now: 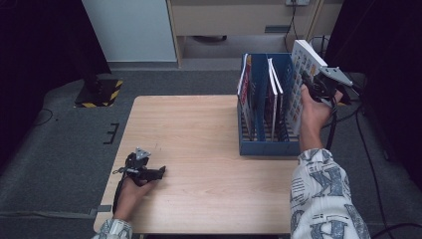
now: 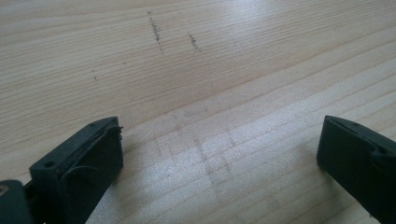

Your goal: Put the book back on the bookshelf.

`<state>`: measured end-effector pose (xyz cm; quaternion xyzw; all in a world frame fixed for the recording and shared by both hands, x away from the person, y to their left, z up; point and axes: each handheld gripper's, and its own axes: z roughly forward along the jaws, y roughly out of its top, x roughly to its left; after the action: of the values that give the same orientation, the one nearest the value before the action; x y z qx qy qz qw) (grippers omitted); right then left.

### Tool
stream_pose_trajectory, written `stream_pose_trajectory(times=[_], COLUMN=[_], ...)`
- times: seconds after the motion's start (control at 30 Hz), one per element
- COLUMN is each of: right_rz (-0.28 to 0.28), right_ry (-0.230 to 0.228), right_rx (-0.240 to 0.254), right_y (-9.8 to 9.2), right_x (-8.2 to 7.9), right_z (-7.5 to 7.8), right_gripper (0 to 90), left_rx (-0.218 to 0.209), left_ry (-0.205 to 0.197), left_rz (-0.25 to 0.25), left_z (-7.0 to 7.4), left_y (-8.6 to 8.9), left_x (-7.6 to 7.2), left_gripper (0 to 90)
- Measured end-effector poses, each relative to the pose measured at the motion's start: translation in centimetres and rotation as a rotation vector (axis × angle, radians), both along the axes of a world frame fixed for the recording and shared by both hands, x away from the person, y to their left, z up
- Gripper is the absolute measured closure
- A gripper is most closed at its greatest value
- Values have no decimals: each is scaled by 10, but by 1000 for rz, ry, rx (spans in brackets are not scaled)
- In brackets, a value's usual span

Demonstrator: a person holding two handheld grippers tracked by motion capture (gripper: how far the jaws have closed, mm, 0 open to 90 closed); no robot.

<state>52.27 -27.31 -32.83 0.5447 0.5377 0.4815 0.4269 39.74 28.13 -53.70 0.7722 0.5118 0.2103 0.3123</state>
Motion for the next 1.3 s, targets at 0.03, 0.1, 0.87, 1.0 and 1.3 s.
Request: stream_pose_trajectory(times=[0.03, 0.1, 0.87, 1.0, 1.3], right_rz=[0, -1, 19, 19, 22], right_ry=[-4, -3, 14, 21, 29], right_rx=[1, -2, -25, -22, -10], right_y=[0, -2, -1, -2, -3], right_x=[1, 2, 8, 6, 6], right_z=[-1, -2, -43, -49, -57], right_gripper=[740, 740, 740, 740, 739], left_rx=[1, 1, 2, 2, 2], left_ry=[0, 0, -1, -2, -1], left_rz=[2, 3, 14, 14, 15], left_z=[0, 0, 0, 0, 0], left_y=[0, 0, -1, -1, -1], left_x=[0, 0, -1, -1, -1], left_gripper=[0, 0, 0, 0, 0])
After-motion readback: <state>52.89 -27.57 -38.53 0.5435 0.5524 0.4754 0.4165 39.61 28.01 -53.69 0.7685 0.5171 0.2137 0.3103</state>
